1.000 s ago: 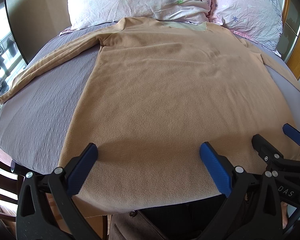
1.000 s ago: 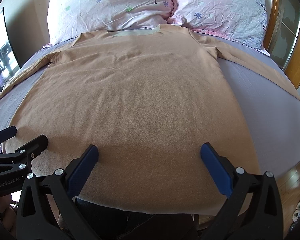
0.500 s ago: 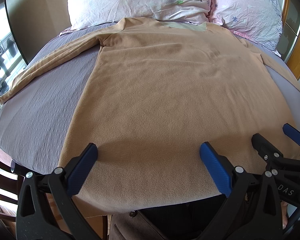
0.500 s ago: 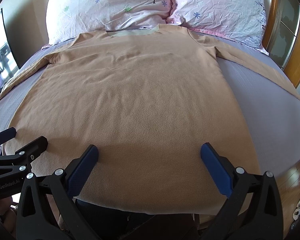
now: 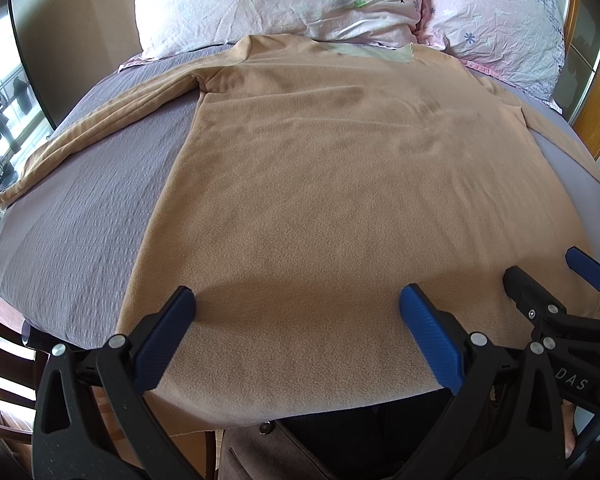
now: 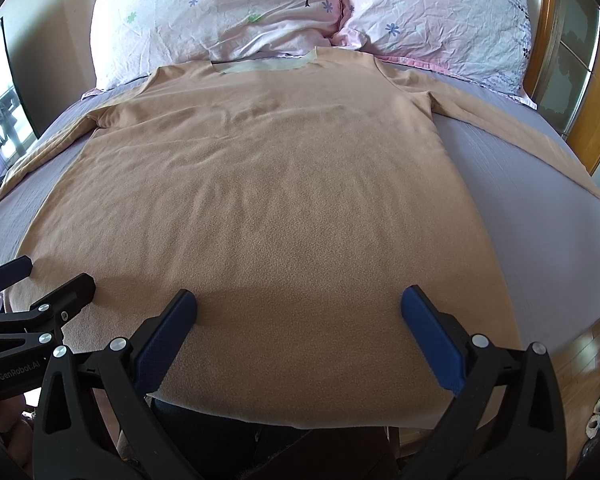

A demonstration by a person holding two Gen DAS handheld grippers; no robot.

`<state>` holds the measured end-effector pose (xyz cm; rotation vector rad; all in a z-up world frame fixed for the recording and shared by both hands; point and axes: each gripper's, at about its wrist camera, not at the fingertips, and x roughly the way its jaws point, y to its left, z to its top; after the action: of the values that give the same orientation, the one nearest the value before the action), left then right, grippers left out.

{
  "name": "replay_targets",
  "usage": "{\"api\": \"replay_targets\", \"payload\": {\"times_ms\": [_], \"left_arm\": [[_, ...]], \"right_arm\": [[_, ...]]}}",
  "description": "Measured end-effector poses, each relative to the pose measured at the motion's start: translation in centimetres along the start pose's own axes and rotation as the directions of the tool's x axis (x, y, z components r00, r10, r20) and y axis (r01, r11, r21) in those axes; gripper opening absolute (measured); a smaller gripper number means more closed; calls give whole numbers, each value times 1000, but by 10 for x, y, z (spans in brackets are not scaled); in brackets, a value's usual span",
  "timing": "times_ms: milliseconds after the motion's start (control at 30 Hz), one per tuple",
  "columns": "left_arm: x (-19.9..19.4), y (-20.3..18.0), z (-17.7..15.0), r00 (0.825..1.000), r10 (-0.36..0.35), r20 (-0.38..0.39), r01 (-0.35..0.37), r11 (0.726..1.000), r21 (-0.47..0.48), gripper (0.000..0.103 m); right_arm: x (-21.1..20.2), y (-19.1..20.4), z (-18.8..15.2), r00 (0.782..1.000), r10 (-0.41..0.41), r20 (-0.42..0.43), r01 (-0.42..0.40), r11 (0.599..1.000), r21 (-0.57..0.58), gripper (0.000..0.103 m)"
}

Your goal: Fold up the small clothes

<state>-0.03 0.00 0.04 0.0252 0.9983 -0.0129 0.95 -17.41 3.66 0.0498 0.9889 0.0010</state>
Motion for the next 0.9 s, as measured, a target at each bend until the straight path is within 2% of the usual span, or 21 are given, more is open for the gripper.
{"api": "replay_targets", "payload": {"times_ms": [600,667,733,767,833,900], "left_arm": [[0,0,0,1000,0,2,0,1000,1,101],[0,0,-1,1000,-1,11,1,1000,5,101],[-3,0,-3,999,-4,35,3,1000,9,101],[-7,-1,-4,999,-5,49,4,1000,12,101],[-10,-1,-4,996,-11,94,9,1000,27,101],[-11,0,-8,994,-23,110,18,999,41,101]], "right_arm": [[0,-6,-1,1000,3,25,-3,1000,-6,102],[0,-8,-2,999,18,51,-17,1000,-21,102],[0,-12,-3,991,72,111,-64,996,-68,102],[0,-18,-1,988,103,116,-95,993,-75,102],[-6,-55,14,979,138,147,-142,990,15,102],[-14,-104,37,977,93,189,-122,981,148,102]]}}
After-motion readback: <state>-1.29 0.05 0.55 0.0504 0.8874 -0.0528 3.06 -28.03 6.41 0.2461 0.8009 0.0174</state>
